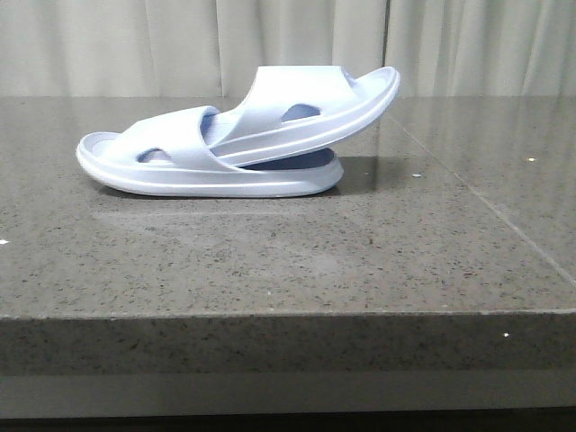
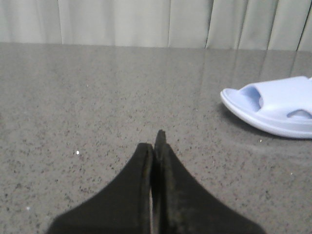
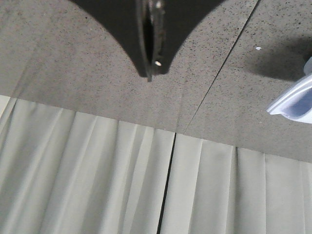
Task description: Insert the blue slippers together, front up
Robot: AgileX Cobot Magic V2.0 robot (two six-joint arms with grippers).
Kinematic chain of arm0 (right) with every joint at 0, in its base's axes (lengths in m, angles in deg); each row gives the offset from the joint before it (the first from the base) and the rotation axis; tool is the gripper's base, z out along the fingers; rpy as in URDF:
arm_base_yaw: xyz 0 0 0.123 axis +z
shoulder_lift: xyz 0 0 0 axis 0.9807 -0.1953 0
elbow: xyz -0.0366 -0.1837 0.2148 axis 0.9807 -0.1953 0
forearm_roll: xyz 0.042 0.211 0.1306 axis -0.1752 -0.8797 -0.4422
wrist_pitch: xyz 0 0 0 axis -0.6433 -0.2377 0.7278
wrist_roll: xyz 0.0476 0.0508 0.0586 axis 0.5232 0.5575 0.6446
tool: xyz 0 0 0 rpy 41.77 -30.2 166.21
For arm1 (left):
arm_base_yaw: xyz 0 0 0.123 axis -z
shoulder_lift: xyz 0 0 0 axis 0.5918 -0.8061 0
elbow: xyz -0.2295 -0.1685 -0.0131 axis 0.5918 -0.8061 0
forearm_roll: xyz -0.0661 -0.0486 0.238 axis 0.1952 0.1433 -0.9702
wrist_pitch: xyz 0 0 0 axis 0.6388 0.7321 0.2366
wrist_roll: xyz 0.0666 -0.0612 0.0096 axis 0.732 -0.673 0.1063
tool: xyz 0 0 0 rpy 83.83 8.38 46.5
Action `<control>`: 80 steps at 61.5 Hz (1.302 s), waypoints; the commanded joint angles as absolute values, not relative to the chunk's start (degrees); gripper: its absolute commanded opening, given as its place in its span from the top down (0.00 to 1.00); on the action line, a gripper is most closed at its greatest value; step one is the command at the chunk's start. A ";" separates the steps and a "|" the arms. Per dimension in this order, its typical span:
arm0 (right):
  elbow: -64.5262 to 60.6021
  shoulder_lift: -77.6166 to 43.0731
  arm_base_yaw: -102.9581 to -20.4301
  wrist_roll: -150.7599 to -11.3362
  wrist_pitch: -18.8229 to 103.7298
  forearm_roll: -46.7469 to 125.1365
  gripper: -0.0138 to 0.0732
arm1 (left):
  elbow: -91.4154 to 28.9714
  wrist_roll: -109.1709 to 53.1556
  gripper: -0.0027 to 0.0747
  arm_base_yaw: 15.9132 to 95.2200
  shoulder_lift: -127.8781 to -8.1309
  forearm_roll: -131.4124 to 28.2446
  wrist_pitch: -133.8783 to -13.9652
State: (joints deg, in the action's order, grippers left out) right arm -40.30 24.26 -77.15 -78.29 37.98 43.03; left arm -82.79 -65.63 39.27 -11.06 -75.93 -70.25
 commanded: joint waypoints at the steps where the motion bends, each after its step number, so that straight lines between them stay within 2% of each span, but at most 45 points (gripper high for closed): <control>1: -38.79 23.85 -77.15 -78.62 32.90 43.13 0.91 | -83.34 -66.17 0.99 39.13 -10.85 -75.97 -75.07; 18: -38.79 23.85 -77.15 -78.62 33.25 43.13 0.91 | -90.21 -66.17 0.99 38.99 -8.73 -75.94 -82.30; 80: -38.79 23.85 -77.15 -78.62 33.31 43.13 0.91 | -90.09 -66.17 0.99 38.99 -8.73 -75.28 -81.85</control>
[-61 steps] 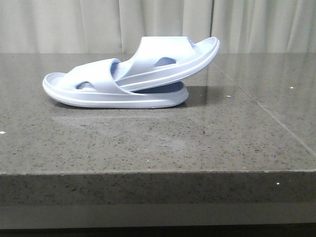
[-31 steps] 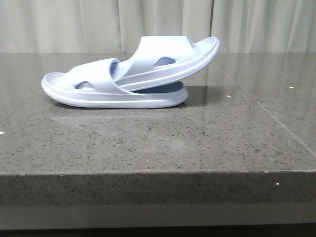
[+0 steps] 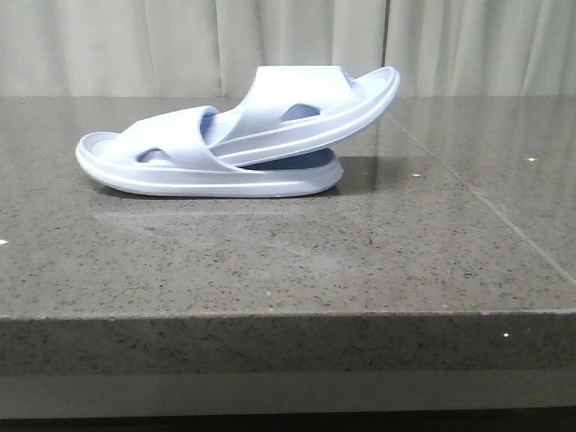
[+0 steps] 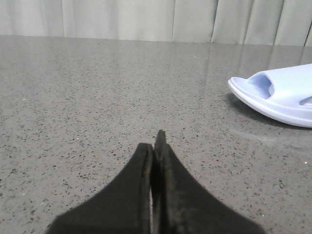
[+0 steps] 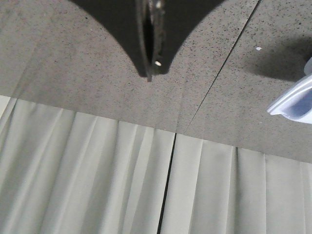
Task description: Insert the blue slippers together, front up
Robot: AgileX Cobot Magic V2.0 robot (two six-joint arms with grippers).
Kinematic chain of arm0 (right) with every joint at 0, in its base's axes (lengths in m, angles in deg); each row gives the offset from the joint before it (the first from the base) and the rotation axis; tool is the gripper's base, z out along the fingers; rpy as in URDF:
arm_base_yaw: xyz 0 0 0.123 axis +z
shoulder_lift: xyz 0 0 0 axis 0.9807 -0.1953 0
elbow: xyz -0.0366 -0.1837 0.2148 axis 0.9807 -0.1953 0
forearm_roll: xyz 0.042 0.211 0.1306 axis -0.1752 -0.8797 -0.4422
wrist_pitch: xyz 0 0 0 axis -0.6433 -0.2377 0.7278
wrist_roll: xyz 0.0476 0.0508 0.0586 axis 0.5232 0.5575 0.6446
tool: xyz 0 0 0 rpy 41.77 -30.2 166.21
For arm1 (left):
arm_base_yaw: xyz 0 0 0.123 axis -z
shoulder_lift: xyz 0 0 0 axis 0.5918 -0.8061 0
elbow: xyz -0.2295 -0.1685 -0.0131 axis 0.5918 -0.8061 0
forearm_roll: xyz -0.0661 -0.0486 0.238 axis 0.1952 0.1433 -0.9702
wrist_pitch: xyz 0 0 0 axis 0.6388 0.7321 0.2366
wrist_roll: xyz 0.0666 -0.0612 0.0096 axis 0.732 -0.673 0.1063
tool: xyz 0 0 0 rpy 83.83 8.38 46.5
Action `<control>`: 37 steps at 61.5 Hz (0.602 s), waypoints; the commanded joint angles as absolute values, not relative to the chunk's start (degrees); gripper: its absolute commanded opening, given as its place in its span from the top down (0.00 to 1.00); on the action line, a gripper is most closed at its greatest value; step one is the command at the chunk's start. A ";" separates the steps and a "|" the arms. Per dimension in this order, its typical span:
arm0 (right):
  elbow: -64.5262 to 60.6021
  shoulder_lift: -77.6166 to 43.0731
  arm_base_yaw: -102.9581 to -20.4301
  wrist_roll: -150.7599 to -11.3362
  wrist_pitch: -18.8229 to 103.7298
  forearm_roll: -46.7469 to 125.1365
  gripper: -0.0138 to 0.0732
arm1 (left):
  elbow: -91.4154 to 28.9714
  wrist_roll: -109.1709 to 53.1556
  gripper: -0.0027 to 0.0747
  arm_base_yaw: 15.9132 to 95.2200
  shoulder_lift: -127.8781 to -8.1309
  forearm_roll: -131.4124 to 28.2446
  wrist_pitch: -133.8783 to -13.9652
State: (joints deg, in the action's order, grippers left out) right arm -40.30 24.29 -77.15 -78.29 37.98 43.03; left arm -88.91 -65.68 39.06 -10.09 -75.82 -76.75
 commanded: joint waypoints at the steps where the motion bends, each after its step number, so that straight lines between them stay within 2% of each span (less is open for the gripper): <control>1: -38.79 23.85 -77.15 -78.62 33.31 43.13 0.91 | -90.09 -66.17 0.99 38.99 -8.73 -75.28 -81.85; 19: -40.96 24.05 -74.27 -73.02 30.48 45.91 0.91 | -90.09 -66.17 0.99 38.99 -8.73 -75.28 -81.85; 37: -51.59 25.24 -72.72 -63.37 25.56 48.07 0.91 | -90.09 -66.17 0.99 38.99 -8.73 -75.28 -81.85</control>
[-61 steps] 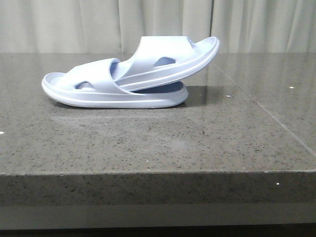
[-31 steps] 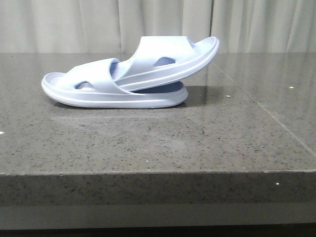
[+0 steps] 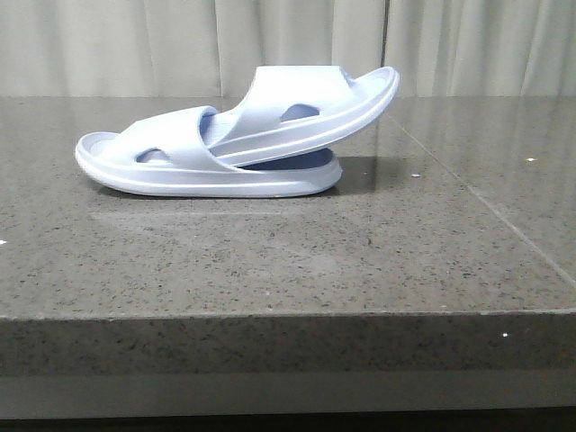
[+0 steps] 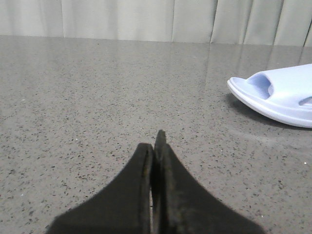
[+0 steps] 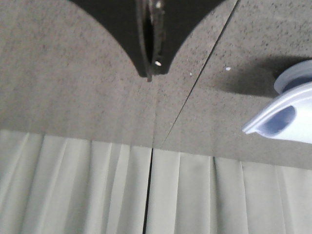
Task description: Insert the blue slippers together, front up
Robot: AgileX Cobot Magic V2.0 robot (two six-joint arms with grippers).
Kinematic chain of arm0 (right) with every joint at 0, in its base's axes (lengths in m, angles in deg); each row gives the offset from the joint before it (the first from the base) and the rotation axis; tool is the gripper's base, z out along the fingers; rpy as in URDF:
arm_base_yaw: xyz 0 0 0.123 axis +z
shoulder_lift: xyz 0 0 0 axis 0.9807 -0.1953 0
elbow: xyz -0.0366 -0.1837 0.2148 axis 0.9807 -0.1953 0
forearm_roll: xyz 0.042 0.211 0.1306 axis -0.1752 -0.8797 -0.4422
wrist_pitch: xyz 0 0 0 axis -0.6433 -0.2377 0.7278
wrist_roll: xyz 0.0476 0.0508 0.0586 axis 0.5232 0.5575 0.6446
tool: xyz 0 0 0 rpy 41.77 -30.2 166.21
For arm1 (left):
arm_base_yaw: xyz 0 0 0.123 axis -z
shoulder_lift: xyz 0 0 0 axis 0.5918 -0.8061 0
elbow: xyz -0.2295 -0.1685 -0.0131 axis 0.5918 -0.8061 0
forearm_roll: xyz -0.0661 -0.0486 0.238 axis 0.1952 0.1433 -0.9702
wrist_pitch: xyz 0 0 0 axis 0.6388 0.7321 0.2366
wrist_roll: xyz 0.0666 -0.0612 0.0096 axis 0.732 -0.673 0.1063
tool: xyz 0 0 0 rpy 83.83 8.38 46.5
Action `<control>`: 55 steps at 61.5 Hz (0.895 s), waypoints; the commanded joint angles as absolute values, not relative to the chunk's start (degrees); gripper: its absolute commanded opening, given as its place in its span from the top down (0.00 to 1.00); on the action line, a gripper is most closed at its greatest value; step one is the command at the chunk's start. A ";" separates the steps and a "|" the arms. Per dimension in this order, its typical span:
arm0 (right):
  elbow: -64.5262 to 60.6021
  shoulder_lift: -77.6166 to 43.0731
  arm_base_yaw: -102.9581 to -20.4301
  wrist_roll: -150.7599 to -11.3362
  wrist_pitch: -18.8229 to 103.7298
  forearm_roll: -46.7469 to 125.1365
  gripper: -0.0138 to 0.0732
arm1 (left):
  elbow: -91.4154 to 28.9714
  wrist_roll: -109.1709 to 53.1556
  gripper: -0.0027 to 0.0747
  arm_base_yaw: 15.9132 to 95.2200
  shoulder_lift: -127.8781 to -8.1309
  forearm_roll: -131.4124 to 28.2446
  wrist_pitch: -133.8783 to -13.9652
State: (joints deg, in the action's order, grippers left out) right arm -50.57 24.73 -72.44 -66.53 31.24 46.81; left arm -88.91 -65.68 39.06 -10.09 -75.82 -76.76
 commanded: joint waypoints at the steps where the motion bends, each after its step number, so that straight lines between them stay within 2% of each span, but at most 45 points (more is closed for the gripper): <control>1: -52.42 25.71 -72.72 -63.12 25.61 48.16 0.91 | -90.09 -66.17 0.99 38.99 -8.73 -75.28 -81.85; 16: -61.08 34.69 -72.78 -62.79 25.73 47.88 0.91 | -90.09 -66.17 0.99 38.99 -8.73 -75.28 -81.85; 31: -63.80 42.34 -74.97 -62.73 29.88 47.78 0.91 | -90.09 -66.17 0.99 38.99 -8.73 -75.28 -81.85; 55: -63.80 42.54 -75.91 -62.73 30.42 47.78 0.91 | -90.09 -66.17 0.99 38.99 -8.83 -75.28 -81.85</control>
